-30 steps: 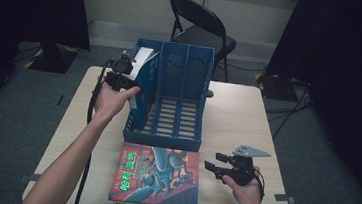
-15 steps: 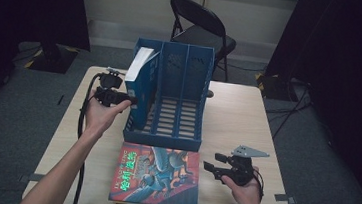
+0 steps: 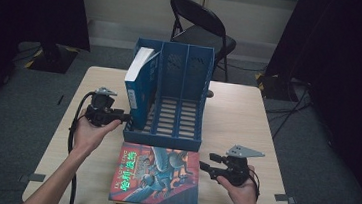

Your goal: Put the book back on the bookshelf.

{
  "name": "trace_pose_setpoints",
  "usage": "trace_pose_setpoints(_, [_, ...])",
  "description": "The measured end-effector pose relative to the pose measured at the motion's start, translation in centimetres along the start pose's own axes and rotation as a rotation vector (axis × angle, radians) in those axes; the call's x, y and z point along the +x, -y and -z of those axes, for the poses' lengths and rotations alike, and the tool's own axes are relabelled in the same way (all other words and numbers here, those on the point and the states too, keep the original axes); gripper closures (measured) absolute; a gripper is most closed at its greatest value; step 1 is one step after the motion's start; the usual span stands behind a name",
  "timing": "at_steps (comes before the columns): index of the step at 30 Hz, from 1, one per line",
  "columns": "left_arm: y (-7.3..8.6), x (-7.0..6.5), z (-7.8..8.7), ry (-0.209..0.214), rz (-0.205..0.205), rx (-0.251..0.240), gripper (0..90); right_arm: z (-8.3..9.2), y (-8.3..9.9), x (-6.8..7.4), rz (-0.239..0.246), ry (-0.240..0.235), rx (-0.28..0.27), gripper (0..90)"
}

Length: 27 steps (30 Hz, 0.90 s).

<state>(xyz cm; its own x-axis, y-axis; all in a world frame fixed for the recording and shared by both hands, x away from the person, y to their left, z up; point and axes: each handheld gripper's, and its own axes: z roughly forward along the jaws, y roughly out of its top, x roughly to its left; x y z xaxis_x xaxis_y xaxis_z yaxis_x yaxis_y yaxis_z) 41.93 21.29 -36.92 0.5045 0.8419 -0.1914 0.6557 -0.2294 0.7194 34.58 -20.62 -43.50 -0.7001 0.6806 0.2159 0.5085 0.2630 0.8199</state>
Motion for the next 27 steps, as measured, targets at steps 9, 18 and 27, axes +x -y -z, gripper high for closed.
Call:
trace_pose_setpoints(9, [4.4,-0.6,0.5,-0.027,0.019,-0.014,57.0,-1.3,-1.0,0.7,0.033,0.026,0.024,49.1])
trace_pose_setpoints(18, [7.1,-3.0,1.0,-0.003,-0.054,0.017,55.3,-3.4,-2.0,0.7,0.055,0.008,0.068,46.9])
trace_pose_setpoints(27, [9.2,-3.2,0.5,0.042,-0.069,0.013,56.6,-4.1,-1.9,0.7,0.052,-0.001,0.063,48.4])
